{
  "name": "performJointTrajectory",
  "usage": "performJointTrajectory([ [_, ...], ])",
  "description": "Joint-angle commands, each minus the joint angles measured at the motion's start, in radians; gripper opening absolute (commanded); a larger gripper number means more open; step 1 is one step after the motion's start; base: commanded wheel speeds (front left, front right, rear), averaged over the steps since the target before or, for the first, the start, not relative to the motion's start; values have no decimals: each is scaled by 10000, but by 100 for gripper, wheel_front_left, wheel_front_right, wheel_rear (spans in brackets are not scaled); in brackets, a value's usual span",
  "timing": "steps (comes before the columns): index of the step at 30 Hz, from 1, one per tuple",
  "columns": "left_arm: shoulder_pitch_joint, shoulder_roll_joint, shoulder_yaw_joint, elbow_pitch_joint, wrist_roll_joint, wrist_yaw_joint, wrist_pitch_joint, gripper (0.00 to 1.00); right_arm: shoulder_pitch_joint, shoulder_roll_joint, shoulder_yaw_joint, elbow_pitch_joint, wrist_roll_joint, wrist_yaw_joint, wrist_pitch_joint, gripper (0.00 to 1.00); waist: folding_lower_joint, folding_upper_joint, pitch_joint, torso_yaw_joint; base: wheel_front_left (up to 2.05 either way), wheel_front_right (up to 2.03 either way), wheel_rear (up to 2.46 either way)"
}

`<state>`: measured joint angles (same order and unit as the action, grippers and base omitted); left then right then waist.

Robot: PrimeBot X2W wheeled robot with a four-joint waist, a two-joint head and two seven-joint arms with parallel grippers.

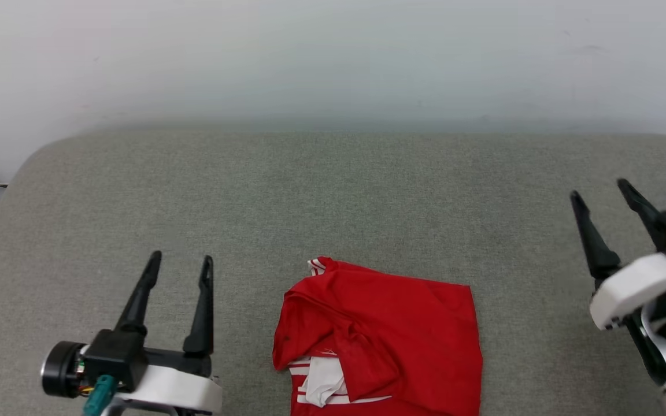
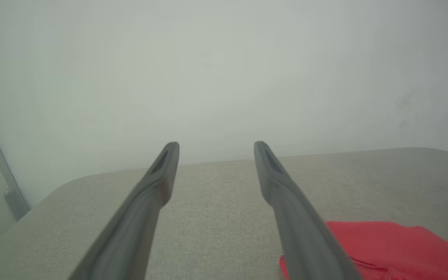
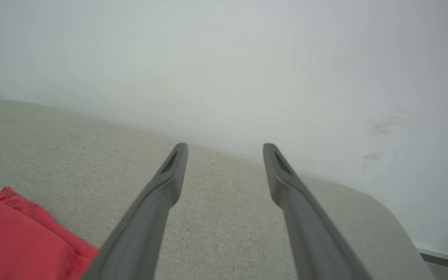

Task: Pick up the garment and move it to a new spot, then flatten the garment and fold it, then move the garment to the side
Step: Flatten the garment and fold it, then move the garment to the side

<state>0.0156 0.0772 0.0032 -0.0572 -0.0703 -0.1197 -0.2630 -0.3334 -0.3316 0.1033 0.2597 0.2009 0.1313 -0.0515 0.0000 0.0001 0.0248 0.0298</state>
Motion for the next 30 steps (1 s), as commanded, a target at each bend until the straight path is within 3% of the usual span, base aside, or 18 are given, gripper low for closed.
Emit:
performJointTrajectory([
  [1,71,-50,-207,145,129,-36,-21,100,635,306,-575,-448,-186,-12,-152,100,0,-1,30,-38,0,0,0],
  [8,204,-102,-268,295,124,-28,-21,100,2184,1384,-1622,-1721,-623,-11,-617,100,0,-1,85,-105,0,0,0],
  [20,258,-130,-143,434,223,-63,-21,100,2947,2376,-1810,-2035,-709,-12,-704,100,0,-1,96,-111,0,0,0],
  [26,127,-145,-190,405,250,-82,-21,100,3040,2290,-1717,-2018,-255,-11,250,100,0,-1,124,-16,0,0,0],
  [30,171,-151,-190,450,267,-83,-21,100,3180,2055,-1097,-2123,357,-12,2360,100,0,-1,186,11,0,0,0],
])
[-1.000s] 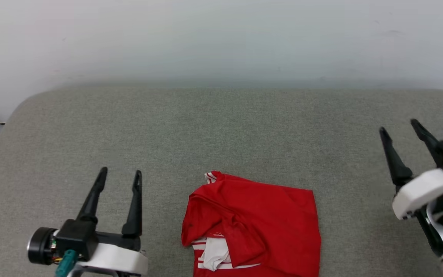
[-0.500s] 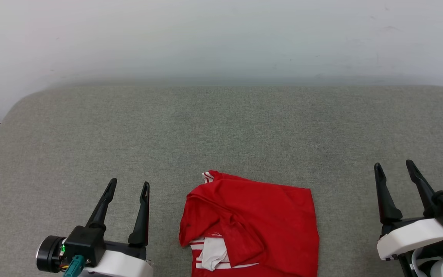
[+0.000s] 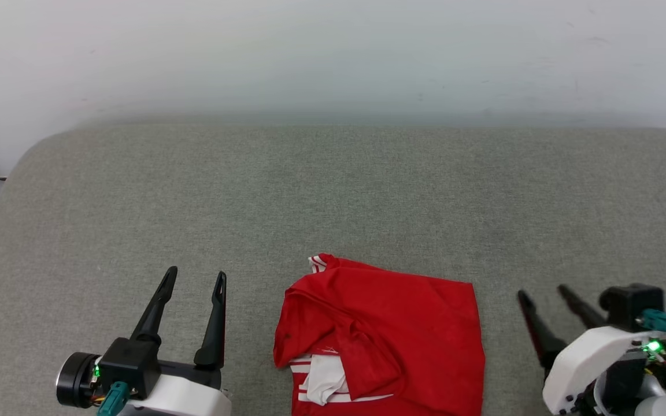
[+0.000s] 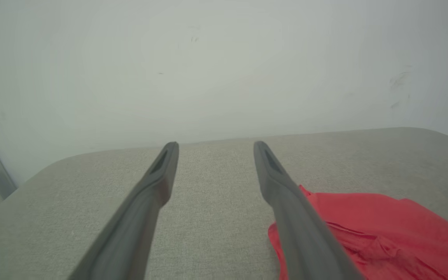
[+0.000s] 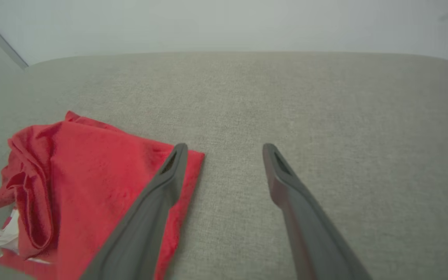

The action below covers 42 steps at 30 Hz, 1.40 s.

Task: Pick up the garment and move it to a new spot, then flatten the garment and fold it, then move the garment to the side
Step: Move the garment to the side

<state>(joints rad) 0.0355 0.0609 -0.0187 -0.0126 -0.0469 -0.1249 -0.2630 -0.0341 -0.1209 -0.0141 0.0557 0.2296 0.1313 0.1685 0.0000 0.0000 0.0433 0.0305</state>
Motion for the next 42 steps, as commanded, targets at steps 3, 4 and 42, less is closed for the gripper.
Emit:
performJointTrajectory([
  [3,-42,-13,12,57,-216,-41,-21,100,241,-163,294,-359,645,-14,2125,100,0,0,31,58,0,0,0],
  [4,-70,-17,11,49,-252,-35,-21,100,258,-216,399,-504,782,-9,2786,100,0,0,54,76,0,0,0],
  [42,-927,210,-739,428,-9,-57,-21,100,-1099,241,1045,1698,-145,-19,5457,0,0,0,1076,1231,0,0,0],
])
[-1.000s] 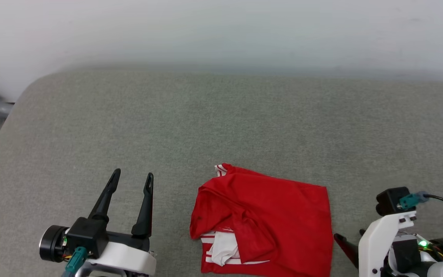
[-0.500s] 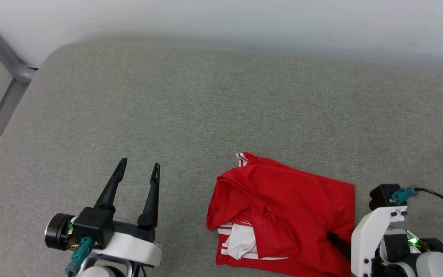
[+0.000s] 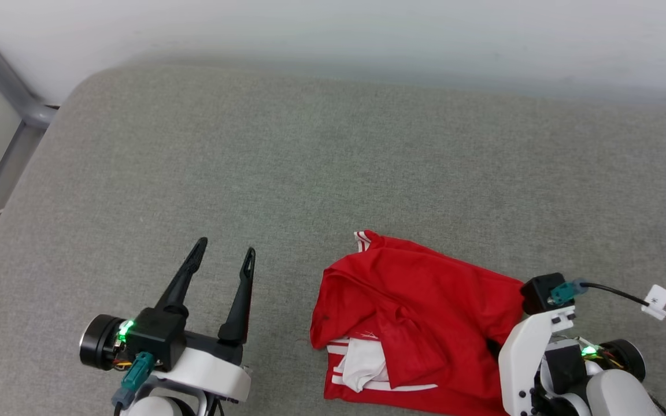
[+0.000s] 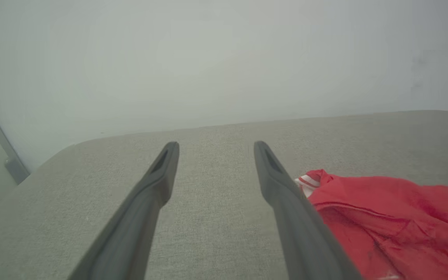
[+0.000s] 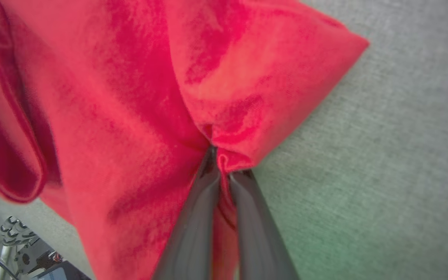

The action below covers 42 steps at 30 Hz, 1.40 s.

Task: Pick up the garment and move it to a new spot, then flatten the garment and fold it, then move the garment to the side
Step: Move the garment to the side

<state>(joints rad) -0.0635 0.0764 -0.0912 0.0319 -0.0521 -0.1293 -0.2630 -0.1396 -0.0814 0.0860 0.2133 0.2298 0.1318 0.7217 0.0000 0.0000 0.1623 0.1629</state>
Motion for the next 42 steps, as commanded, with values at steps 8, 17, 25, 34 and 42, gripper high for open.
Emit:
performJointTrajectory([
  [8,274,-4,-131,-229,132,3,-21,100,-514,-1689,1323,-956,-602,-20,-294,0,0,0,-438,-895,0,0,0],
  [17,-103,-32,-681,-677,241,-1,-19,100,-1554,-4078,2499,-2017,-701,-20,-108,0,0,0,125,-2267,0,0,0],
  [25,-679,323,-1120,-908,358,-1,-21,100,-2364,-6516,3142,-1957,-294,-21,-616,0,0,0,1205,-3589,0,0,0],
  [34,-1728,994,-1871,-1280,409,-2,-19,100,-3154,-7708,2141,504,-78,-21,-3206,0,0,0,2742,-4305,0,0,0],
  [42,-2559,1633,-2417,-1725,469,-3,-21,100,-4179,-7667,1062,3195,-986,-23,-5198,0,0,0,3778,-4297,0,0,0],
])
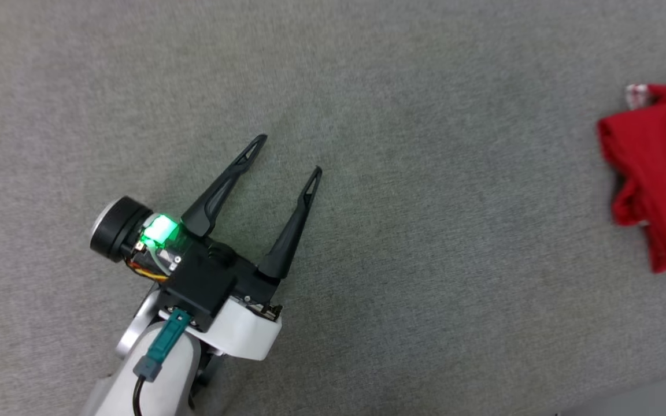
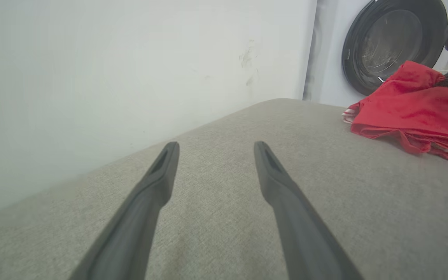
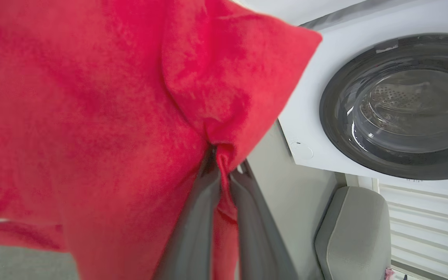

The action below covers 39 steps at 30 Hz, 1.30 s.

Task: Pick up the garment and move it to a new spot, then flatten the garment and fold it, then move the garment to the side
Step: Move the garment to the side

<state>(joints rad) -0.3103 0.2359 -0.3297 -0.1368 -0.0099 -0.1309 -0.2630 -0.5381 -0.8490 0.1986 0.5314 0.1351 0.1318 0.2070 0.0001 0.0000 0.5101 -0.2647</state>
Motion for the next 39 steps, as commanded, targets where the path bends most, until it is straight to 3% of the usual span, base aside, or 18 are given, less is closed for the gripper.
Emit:
performJointTrajectory([
  [1,-193,133,-84,-95,79,12,-19,100,-296,12,-238,276,-127,-23,-216,0,-1,0,455,22,0,0,0],
  [12,-897,806,-150,-762,-13,16,-21,100,-1425,493,-2217,2202,-1404,-23,-1493,0,-1,0,1542,461,0,0,0],
  [13,-902,809,-141,-784,-21,35,-21,100,-1457,535,-2351,2310,-1551,-21,-1532,9,-1,0,1572,496,0,0,0],
  [14,-886,814,-136,-795,-22,49,-21,100,-1503,614,-2441,2398,-1692,-21,-1567,61,-1,0,1587,520,0,0,0],
  [15,-884,818,-141,-804,-31,58,-21,100,-1557,688,-2557,2469,-1796,-21,-1600,100,-1,0,1597,546,0,0,0],
  [20,-812,725,-163,-662,-124,123,-21,100,-1729,1090,-2943,2628,-2291,-21,-1733,100,-1,0,1313,649,0,0,0],
  [26,-489,481,-26,-183,-348,351,-21,100,-1707,1281,-3019,2240,-2793,-21,-1770,100,-1,0,223,710,0,0,0],
  [32,156,203,412,273,-616,723,-20,100,-1708,1663,-2661,1316,-2136,-21,-1940,100,-1,0,-1118,790,0,0,0],
  [39,1161,-25,1194,499,-812,1073,-20,100,-974,2691,-2050,-840,-802,-21,-1905,100,-1,0,-2462,1013,0,0,0],
])
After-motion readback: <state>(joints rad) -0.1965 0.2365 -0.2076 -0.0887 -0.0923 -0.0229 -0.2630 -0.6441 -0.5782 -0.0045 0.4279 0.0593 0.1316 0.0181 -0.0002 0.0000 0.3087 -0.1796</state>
